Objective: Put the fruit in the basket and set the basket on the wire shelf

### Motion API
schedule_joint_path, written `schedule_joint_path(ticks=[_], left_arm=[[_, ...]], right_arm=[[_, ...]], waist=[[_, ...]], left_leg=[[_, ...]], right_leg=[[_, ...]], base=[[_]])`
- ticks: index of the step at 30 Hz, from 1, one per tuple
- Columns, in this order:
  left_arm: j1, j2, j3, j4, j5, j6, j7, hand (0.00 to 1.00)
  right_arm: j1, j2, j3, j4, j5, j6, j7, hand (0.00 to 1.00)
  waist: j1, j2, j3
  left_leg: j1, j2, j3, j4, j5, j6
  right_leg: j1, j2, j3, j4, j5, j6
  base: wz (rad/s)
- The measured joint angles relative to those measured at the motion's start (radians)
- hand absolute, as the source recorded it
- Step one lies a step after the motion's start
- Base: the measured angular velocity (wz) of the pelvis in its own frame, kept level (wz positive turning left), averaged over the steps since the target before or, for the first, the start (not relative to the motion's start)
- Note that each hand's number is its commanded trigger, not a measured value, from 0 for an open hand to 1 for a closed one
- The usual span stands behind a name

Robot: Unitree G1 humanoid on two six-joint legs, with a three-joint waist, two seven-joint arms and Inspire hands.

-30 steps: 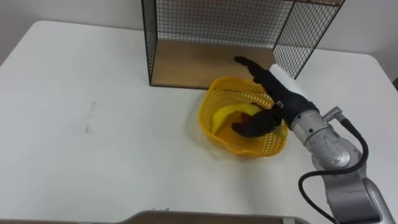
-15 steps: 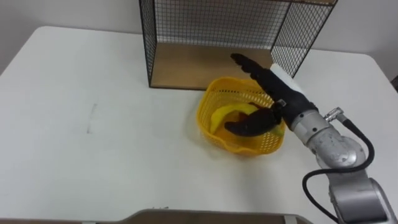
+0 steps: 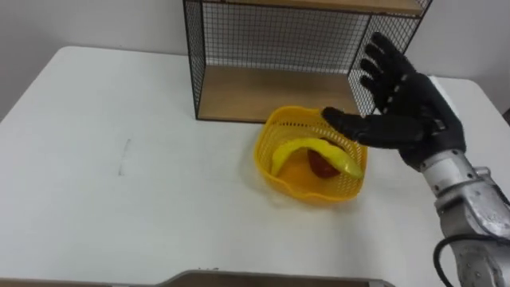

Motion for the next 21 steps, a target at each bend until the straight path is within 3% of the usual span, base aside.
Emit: schedule_joint_path(ticks=[2, 4, 7, 8, 12, 15, 16, 18, 21], left_arm=[[0.006, 0.001, 0.059, -0.045, -0.051, -0.01, 0.091, 0.0], [0.005, -0.007, 0.082, -0.168, -0.091, -0.03, 0.208, 0.0], [-0.003, -0.01, 0.096, -0.32, -0.084, -0.045, 0.315, 0.0], [0.001, -0.011, 0.098, -0.429, -0.079, -0.051, 0.37, 0.0], [-0.003, -0.023, 0.09, -0.783, 0.034, -0.112, 0.53, 0.0], [-0.005, -0.027, 0.077, -0.995, 0.141, -0.13, 0.618, 0.0], [-0.007, -0.029, 0.063, -1.068, 0.202, -0.135, 0.639, 0.0], [-0.005, -0.03, 0.038, -1.144, 0.27, -0.152, 0.657, 0.0], [-0.028, -0.03, 0.02, -1.234, 0.336, -0.16, 0.679, 0.0]], right_arm=[[0.02, -0.001, -0.029, 0.0, 0.029, 0.0, -0.049, 0.0], [0.045, -0.001, -0.053, 0.0, 0.028, -0.001, -0.119, 0.0], [0.077, 0.0, -0.056, 0.0, 0.014, -0.003, -0.172, 0.0], [0.1, 0.002, -0.056, 0.0, -0.002, -0.003, -0.187, 0.0], [0.168, 0.018, -0.058, 0.0, -0.019, -0.03, -0.249, 0.0], [0.201, 0.028, -0.062, 0.0, -0.033, -0.039, -0.286, 0.0], [0.202, 0.049, -0.07, 0.001, -0.041, -0.045, -0.299, 0.0], [0.202, 0.073, -0.07, 0.002, -0.042, -0.063, -0.304, 0.0], [0.201, 0.077, -0.069, 0.008, -0.052, -0.097, -0.319, 0.0]], waist=[[-0.001, 0.017, -0.0001], [-0.004, 0.034, -0.0007], [0.0, 0.038, -0.0036], [0.004, 0.039, -0.0037], [0.022, 0.036, -0.0103], [0.019, 0.034, -0.0101], [0.018, 0.031, -0.0083], [0.015, 0.033, -0.0073], [0.006, 0.036, -0.0048]], left_leg=[[0.004, -0.001, -0.001, -0.002, 0.0, 0.0], [0.002, -0.003, -0.004, -0.001, 0.001, 0.0], [-0.003, -0.003, -0.004, -0.001, 0.005, -0.002], [-0.003, -0.003, -0.004, -0.002, 0.006, -0.002], [-0.014, -0.003, 0.003, -0.002, 0.006, -0.001], [-0.012, -0.006, 0.002, -0.003, 0.007, 0.0], [-0.013, -0.006, 0.001, -0.003, 0.006, 0.0], [-0.011, -0.006, 0.001, -0.003, 0.006, 0.0], [-0.012, -0.011, -0.004, 0.001, 0.006, 0.0]], right_leg=[[0.003, -0.001, -0.001, 0.0, -0.001, 0.001], [0.0, -0.003, -0.002, 0.002, -0.001, 0.002], [-0.004, -0.003, 0.001, 0.002, -0.001, 0.002], [-0.005, -0.002, 0.001, 0.001, -0.001, 0.002], [-0.031, -0.004, 0.001, 0.022, -0.002, 0.002], [-0.028, -0.006, -0.002, 0.019, -0.002, 0.002], [-0.028, -0.006, -0.001, 0.018, -0.002, 0.002], [-0.027, -0.004, 0.002, 0.017, -0.002, 0.002], [-0.028, -0.004, 0.0, 0.016, -0.002, 0.002]], base=[[0.0], [0.0], [0.0], [0.0], [-0.07], [-0.01], [0.0], [0.0], [0.03]])
